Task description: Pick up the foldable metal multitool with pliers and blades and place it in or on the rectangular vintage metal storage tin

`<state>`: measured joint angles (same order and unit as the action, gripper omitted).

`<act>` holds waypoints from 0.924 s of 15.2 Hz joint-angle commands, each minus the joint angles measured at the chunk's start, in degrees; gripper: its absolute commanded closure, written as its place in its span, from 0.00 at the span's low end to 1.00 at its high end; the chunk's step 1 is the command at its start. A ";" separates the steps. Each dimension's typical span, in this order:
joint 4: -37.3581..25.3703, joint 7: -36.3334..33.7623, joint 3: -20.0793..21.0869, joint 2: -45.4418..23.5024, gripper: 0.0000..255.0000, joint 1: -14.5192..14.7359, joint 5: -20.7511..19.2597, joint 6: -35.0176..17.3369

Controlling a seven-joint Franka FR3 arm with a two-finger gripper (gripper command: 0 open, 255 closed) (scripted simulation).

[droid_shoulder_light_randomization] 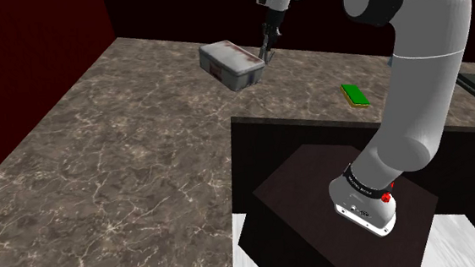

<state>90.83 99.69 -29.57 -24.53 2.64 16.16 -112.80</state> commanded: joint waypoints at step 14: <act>-3.79 -0.83 -0.44 1.17 1.00 -0.10 -0.90 4.75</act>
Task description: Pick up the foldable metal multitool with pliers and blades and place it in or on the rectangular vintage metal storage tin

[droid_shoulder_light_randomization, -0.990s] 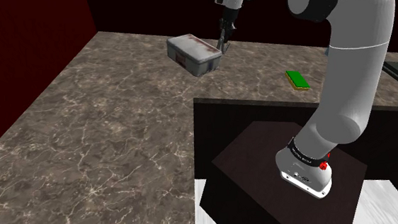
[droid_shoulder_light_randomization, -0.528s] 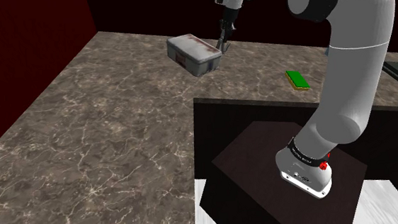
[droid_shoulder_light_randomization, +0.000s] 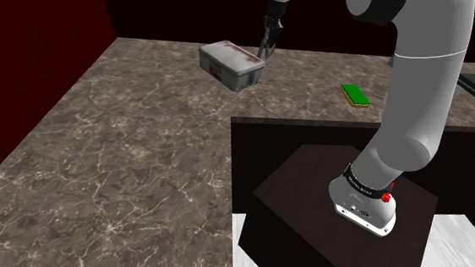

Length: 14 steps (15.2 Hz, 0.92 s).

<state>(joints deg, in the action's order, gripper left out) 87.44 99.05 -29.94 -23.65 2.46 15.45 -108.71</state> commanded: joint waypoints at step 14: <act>-10.88 -1.37 -0.52 0.59 1.00 -1.11 -0.78 11.22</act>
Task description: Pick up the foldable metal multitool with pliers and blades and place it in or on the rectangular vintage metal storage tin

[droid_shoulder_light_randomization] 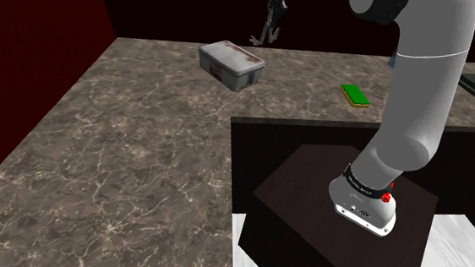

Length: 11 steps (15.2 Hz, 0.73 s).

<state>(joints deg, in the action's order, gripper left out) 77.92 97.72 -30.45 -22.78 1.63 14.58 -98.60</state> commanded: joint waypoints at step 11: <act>-13.68 -0.66 0.02 -2.71 1.00 -2.76 1.15 11.00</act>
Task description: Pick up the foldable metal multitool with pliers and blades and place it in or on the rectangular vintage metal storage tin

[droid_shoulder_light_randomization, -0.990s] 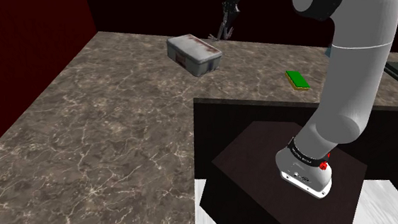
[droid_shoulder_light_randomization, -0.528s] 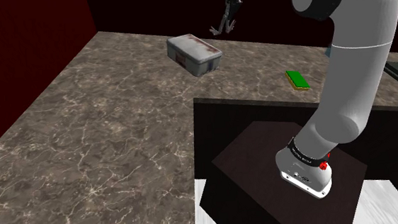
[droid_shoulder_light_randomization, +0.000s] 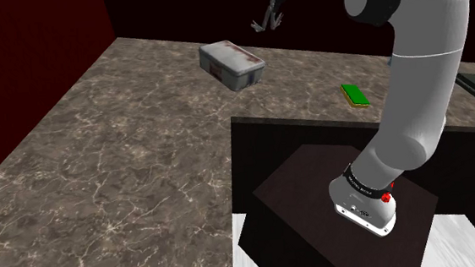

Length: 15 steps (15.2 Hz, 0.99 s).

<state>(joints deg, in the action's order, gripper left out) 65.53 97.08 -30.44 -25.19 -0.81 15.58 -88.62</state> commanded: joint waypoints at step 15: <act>-7.43 -15.94 3.70 -1.73 1.00 10.90 -0.97 4.22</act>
<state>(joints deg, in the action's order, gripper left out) 56.28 81.84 -26.73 -28.05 8.97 15.11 -83.61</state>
